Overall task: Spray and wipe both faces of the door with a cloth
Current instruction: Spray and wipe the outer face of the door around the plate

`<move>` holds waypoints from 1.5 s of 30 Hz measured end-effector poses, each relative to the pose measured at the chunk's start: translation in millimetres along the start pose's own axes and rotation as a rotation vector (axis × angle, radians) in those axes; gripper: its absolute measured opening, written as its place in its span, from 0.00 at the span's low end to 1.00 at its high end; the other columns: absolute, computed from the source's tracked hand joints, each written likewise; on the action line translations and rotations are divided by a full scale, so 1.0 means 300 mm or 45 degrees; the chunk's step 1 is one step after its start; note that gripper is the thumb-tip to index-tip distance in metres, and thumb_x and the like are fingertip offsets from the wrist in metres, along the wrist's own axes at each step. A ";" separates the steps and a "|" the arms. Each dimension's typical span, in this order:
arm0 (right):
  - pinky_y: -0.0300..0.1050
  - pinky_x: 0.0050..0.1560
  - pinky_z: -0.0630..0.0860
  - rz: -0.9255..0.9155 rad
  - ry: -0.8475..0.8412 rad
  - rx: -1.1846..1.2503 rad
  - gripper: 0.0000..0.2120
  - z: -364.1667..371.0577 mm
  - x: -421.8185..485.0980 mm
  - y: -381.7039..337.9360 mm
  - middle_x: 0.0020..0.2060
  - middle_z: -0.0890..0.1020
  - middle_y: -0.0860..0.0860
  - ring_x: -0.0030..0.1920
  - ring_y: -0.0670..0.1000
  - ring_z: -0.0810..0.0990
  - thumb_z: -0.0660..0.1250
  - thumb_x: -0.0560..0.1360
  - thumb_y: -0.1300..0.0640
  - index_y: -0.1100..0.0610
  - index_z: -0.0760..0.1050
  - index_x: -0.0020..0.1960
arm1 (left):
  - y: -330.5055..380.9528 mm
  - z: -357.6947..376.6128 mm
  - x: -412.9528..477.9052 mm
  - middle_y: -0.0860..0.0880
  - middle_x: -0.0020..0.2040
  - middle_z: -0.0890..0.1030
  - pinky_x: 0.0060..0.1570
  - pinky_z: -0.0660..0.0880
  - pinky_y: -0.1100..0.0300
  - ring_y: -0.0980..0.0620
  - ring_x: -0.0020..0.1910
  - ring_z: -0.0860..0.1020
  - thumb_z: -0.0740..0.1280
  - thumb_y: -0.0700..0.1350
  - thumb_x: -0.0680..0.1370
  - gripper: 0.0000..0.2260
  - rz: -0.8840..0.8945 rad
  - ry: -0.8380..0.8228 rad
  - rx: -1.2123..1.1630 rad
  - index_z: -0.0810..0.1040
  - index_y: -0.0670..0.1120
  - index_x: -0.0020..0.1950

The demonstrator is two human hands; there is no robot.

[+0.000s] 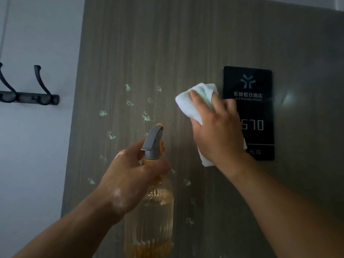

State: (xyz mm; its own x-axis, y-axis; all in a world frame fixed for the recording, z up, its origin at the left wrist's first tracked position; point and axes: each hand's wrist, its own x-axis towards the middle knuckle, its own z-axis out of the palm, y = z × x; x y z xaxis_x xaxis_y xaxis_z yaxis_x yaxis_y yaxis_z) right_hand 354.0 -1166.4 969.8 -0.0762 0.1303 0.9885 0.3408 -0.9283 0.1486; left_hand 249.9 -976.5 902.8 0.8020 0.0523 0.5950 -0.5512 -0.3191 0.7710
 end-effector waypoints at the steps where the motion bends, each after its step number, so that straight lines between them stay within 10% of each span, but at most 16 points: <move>1: 0.56 0.52 0.74 -0.011 -0.003 0.014 0.29 -0.003 -0.046 -0.006 0.64 0.77 0.55 0.53 0.58 0.69 0.70 0.77 0.55 0.48 0.70 0.77 | -0.002 -0.001 -0.004 0.49 0.44 0.87 0.49 0.83 0.45 0.48 0.43 0.86 0.75 0.54 0.68 0.18 -0.001 -0.003 0.001 0.81 0.55 0.57; 9: 0.56 0.50 0.80 -0.156 -0.285 0.104 0.27 -0.067 -0.522 0.001 0.64 0.78 0.59 0.56 0.59 0.73 0.63 0.78 0.50 0.49 0.71 0.77 | -0.016 0.001 -0.049 0.48 0.43 0.87 0.51 0.83 0.42 0.47 0.43 0.86 0.76 0.47 0.72 0.13 -0.050 0.016 -0.033 0.82 0.54 0.56; 27: 0.59 0.63 0.71 0.005 -0.026 0.219 0.28 0.001 0.203 -0.095 0.71 0.73 0.56 0.60 0.64 0.72 0.67 0.80 0.51 0.47 0.67 0.79 | 0.096 -0.100 0.036 0.49 0.46 0.86 0.39 0.81 0.59 0.50 0.43 0.86 0.75 0.46 0.73 0.11 0.047 0.118 -0.003 0.81 0.52 0.54; 45: 0.54 0.48 0.76 -0.423 -0.086 0.152 0.28 0.041 -0.107 -0.219 0.63 0.78 0.57 0.52 0.58 0.73 0.72 0.74 0.56 0.48 0.75 0.73 | 0.039 -0.217 0.006 0.51 0.38 0.86 0.42 0.82 0.52 0.50 0.39 0.86 0.74 0.49 0.71 0.05 0.069 0.143 0.052 0.81 0.53 0.46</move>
State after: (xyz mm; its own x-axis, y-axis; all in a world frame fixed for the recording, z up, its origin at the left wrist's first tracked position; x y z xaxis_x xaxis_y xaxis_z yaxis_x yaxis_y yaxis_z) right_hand 345.6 -1105.2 928.6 -0.1403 0.4449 0.8845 0.4153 -0.7845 0.4605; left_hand 230.0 -918.7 927.8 0.7390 0.1391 0.6592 -0.5815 -0.3624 0.7284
